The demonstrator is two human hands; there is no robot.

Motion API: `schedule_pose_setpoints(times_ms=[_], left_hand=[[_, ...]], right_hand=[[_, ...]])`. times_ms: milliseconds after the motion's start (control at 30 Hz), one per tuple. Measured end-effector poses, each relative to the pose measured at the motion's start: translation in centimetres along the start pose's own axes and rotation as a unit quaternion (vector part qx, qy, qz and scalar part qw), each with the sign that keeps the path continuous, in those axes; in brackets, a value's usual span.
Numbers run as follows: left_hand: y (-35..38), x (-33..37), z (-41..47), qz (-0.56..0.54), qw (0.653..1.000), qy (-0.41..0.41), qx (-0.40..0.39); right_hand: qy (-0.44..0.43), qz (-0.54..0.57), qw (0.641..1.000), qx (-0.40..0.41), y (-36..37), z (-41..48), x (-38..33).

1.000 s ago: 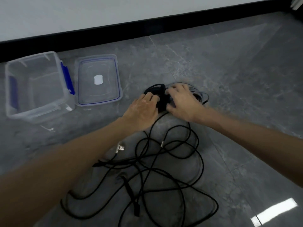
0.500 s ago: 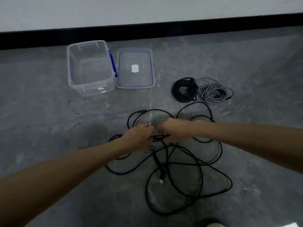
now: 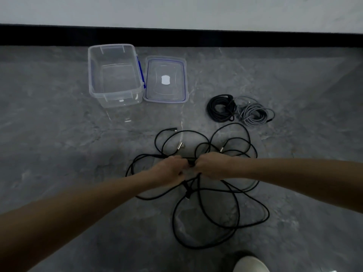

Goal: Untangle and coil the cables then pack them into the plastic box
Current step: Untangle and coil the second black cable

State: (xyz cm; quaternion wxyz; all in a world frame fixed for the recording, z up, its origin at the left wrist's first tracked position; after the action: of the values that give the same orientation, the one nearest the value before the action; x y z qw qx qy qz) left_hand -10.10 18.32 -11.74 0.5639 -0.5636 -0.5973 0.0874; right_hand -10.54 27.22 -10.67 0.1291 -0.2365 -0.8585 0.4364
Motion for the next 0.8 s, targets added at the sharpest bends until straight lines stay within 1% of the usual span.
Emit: schedule_pose_setpoints(times_ms=[67, 133, 233, 333, 400, 467, 533, 700, 800], left_hand=[[-1.1, 0.6, -0.5, -0.049, 0.999, -0.005, 0.006], [-2.1, 1.0, -0.8, -0.138, 0.990, -0.025, 0.005], [-3.7, 2.0, -1.7, -0.312, 0.949, -0.031, 0.018], [-5.7, 3.1, -2.4, -0.394, 0.918, -0.005, 0.043], [-7.0, 3.6, -2.7, -0.441, 0.894, -0.002, 0.080], [-8.1, 3.8, -3.0, -0.508, 0.855, -0.010, 0.103], [-8.8, 3.6, -3.2, -0.554, 0.824, -0.024, 0.115], [-10.3, 2.8, -3.7, -0.598, 0.785, -0.046, 0.156], [-10.4, 2.6, -4.3, -0.612, 0.776, -0.051, 0.142]], right_hand=[[0.019, 0.043, 0.997, 0.055, -2.3, -0.7, 0.9], [0.031, 0.093, 0.990, 0.101, -4.6, -1.8, 1.6], [0.058, 0.180, 0.965, 0.184, -7.8, -3.7, 3.3], [0.070, 0.210, 0.939, 0.264, -10.8, -5.6, 4.4], [0.076, 0.240, 0.922, 0.295, -12.7, -6.5, 4.9], [0.090, 0.281, 0.903, 0.313, -14.3, -7.2, 5.5], [0.104, 0.353, 0.872, 0.322, -15.2, -7.7, 6.0], [0.104, 0.492, 0.816, 0.285, -14.9, -7.5, 5.8], [0.096, 0.576, 0.759, 0.289, -15.0, -7.6, 5.9]])
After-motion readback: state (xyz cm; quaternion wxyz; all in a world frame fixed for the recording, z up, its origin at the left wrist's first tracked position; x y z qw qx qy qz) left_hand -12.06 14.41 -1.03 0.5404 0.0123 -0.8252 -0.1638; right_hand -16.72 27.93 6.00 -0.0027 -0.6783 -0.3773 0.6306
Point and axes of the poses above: each hand's wrist, its own z-axis towards the middle knuckle, its own y-axis out of the palm, x = y × z, the point moved 7 cm from there along z, towards the middle knuckle, and after that the axes turned 6 degrees about -z, right-handed, at the moved point
